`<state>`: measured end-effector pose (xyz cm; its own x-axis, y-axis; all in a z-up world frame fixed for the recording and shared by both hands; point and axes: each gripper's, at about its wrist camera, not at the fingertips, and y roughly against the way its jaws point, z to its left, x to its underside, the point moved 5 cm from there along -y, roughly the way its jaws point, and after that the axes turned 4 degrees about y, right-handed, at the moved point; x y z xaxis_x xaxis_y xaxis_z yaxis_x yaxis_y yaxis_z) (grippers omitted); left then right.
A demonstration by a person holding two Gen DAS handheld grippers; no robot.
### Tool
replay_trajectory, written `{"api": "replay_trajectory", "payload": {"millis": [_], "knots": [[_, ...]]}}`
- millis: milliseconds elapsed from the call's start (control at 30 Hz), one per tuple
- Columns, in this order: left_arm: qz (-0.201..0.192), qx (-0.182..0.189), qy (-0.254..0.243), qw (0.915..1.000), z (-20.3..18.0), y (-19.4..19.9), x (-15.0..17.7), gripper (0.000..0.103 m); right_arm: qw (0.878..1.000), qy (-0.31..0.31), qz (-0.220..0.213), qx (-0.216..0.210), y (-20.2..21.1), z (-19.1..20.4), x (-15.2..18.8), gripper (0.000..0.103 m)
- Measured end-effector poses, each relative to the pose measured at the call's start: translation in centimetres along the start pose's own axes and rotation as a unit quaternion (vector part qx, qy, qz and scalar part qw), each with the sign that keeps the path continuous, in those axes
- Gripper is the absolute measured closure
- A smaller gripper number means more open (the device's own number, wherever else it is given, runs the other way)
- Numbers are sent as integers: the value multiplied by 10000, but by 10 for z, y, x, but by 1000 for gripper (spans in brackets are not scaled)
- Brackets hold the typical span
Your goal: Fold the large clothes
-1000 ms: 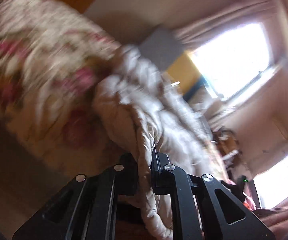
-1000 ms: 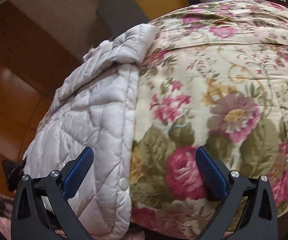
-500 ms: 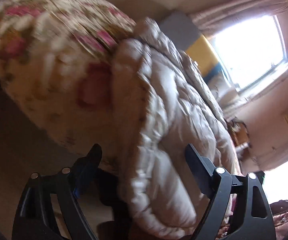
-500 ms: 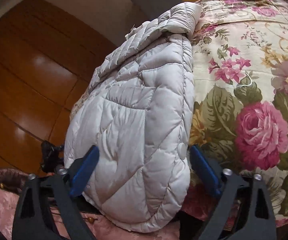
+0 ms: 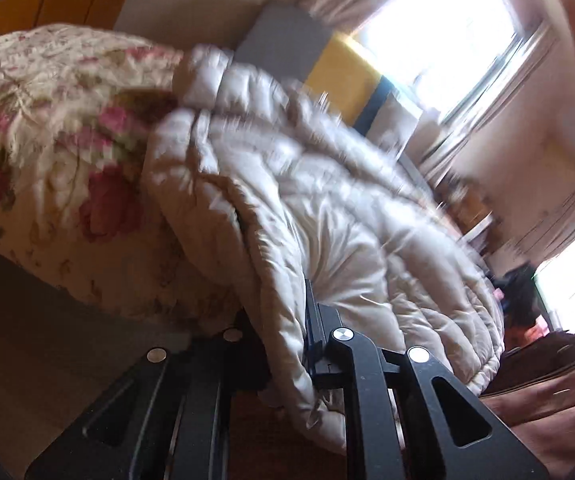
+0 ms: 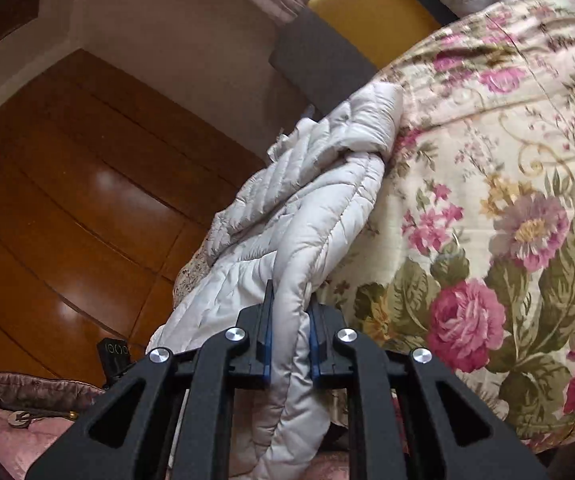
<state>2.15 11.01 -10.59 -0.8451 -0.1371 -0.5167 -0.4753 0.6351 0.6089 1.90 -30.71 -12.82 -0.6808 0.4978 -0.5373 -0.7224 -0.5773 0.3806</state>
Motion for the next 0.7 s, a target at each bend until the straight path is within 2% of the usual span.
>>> {"api": "replay_trajectory", "payload": {"millis": [33, 67, 100, 133, 167, 200, 267, 333, 400, 467, 533, 600, 633, 667, 700], "knots": [[276, 56, 238, 9993, 9, -10, 2, 91, 9999, -79, 120, 94, -6, -9, 5, 90], [380, 100, 423, 9983, 16, -15, -1, 86, 9994, -89, 249, 242, -11, -14, 9, 86], [407, 55, 535, 9977, 22, -20, -4, 78, 9984, -78, 392, 410, -12, -20, 13, 74], [396, -130, 622, 9972, 29, -23, -6, 60, 9971, -88, 508, 556, -16, -24, 17, 60], [354, -324, 667, 9966, 34, -23, -8, 32, 9971, -148, 525, 536, -15, -27, 19, 37], [269, -515, 694, 9959, 40, -22, -9, 23, 9982, -187, 433, 365, -12, -26, 19, 30], [-11, -656, 769, 9949, 51, -14, -17, 18, 9986, -152, 360, 347, -4, -27, 22, 24], [-124, -783, 849, 9932, 62, -9, -17, 12, 9981, -122, 539, 266, -3, -29, 29, 24], [36, -682, 979, 9929, 71, -15, -15, 12, 9971, -58, 745, 118, -4, -29, 39, 24], [333, -373, 1129, 9924, 73, -29, -5, 12, 9941, 54, 1081, -93, -6, -24, 54, 24], [647, 189, 1192, 9906, 68, -46, -2, 12, 9888, 158, 1456, -282, -18, -17, 70, 24], [831, 487, 1220, 9879, 62, -61, -3, 12, 9849, 227, 1695, -275, -30, -14, 81, 34], [874, 640, 1214, 9867, 59, -65, -4, 16, 9831, 192, 1800, -257, -37, -15, 85, 40], [909, 778, 1189, 9857, 56, -67, -5, 33, 9811, 114, 1914, -264, -43, -17, 88, 57], [924, 872, 1145, 9853, 51, -67, -6, 44, 9791, 63, 2009, -308, -48, -17, 89, 70]]}}
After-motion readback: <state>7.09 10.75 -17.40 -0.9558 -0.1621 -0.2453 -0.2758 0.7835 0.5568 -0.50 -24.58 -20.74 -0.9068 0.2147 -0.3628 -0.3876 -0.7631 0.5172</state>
